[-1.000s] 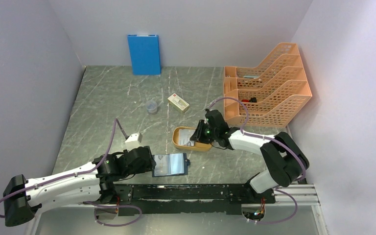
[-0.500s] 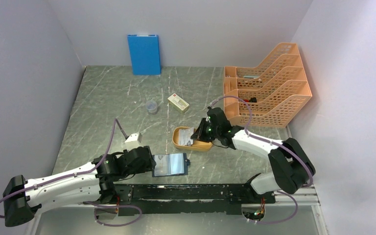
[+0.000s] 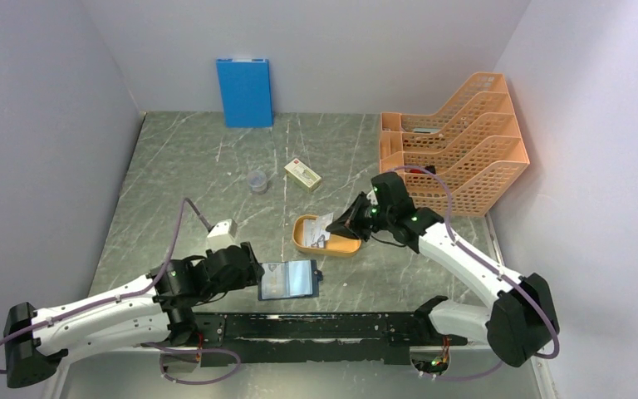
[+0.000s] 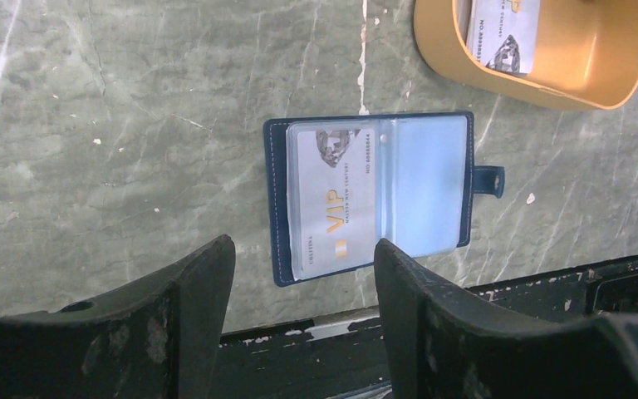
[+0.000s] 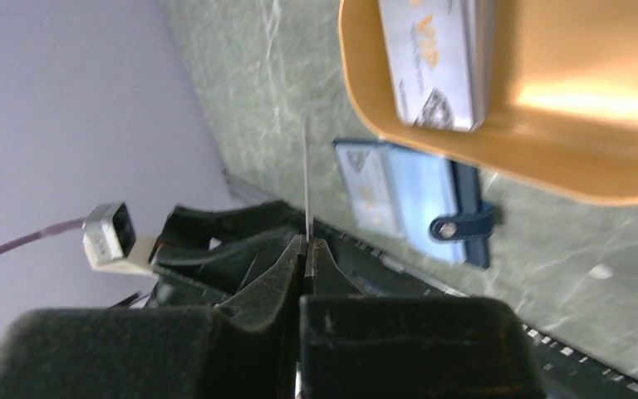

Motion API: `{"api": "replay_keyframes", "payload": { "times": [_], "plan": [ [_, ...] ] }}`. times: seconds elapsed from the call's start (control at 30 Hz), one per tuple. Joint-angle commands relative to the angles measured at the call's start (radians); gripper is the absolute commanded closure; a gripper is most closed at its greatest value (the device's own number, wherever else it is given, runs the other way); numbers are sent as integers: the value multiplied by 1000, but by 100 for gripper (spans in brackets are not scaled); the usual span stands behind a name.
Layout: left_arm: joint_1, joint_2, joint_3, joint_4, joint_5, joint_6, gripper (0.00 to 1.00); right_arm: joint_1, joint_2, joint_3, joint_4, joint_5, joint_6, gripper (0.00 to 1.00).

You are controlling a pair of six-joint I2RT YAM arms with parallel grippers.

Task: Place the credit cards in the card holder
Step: Pick up the credit card from the storage box, then turn over the card slot in the card holder.

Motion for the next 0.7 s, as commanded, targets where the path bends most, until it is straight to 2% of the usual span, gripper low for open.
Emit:
{"api": "replay_keyframes", "payload": {
  "times": [0.0, 0.13, 0.37, 0.43, 0.5, 0.57, 0.67],
  "plan": [
    [-1, -7, 62, -48, -45, 5, 34, -6, -72, -64, 75, -220, 220, 100],
    [-1, -1, 102, -69, -45, 61, 35, -6, -136, -74, 103, -257, 283, 100],
    [-1, -35, 126, -73, -42, 99, 34, -6, -159, -82, 110, -286, 272, 100],
    [-1, -41, 117, -45, -15, 117, 34, -6, -158, -46, 61, -257, 179, 100],
    [-1, -35, 111, -3, 23, 140, 33, 3, -145, 21, -38, -210, -13, 100],
    [-2, -19, 101, 47, 75, 162, 33, 81, -143, 62, -133, -103, -213, 100],
    [-3, 20, 84, 123, 142, 176, 33, 210, -151, 9, -171, 19, -304, 100]
  ]
}}
